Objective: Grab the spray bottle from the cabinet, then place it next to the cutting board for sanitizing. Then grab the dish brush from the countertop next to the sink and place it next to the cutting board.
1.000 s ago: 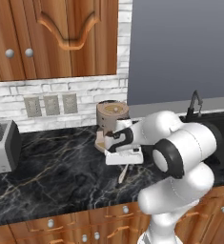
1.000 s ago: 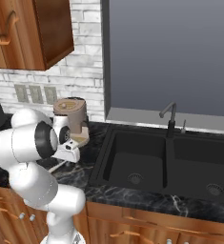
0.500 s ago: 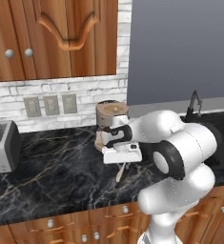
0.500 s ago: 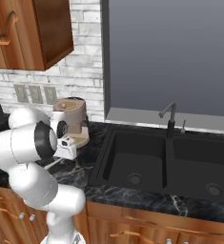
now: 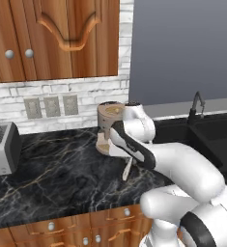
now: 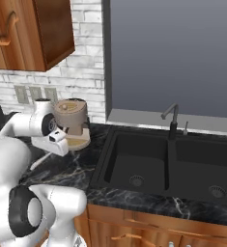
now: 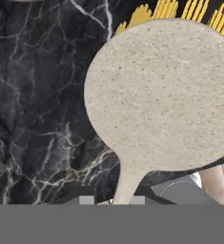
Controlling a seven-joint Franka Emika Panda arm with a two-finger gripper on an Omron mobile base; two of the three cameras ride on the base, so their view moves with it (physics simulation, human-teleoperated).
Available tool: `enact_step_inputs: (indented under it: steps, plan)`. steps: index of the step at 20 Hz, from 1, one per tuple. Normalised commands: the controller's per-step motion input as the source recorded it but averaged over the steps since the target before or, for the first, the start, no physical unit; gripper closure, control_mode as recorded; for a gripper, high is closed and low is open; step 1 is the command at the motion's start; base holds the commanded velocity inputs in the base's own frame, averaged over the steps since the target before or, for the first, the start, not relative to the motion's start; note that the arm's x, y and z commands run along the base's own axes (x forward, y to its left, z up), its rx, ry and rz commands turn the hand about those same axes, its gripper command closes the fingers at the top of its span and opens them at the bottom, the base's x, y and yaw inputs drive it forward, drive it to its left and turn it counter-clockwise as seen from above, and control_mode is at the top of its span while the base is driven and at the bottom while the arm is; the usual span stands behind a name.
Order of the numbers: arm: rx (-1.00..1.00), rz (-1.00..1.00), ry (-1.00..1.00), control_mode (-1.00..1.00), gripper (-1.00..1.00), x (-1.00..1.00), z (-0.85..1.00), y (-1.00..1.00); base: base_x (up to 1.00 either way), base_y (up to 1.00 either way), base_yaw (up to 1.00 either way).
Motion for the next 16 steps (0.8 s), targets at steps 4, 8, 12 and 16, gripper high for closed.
enact_step_inputs:
  steps: [4,8,12,16]
  plan:
    - [0.00,0.04,-0.28,-1.00,1.00,-0.47,1.00,-0.31,0.00,0.00,0.00]
    - [0.00,0.14,-0.34,-1.00,1.00,-0.31,0.99,-0.30,0.00,0.00,0.00]
    - [0.00,0.06,-0.50,-1.00,1.00,-0.42,0.85,-0.23,0.00,0.00,0.00]
    - [0.00,0.01,-0.56,-1.00,1.00,-0.45,0.75,-0.08,0.00,0.00,0.00]
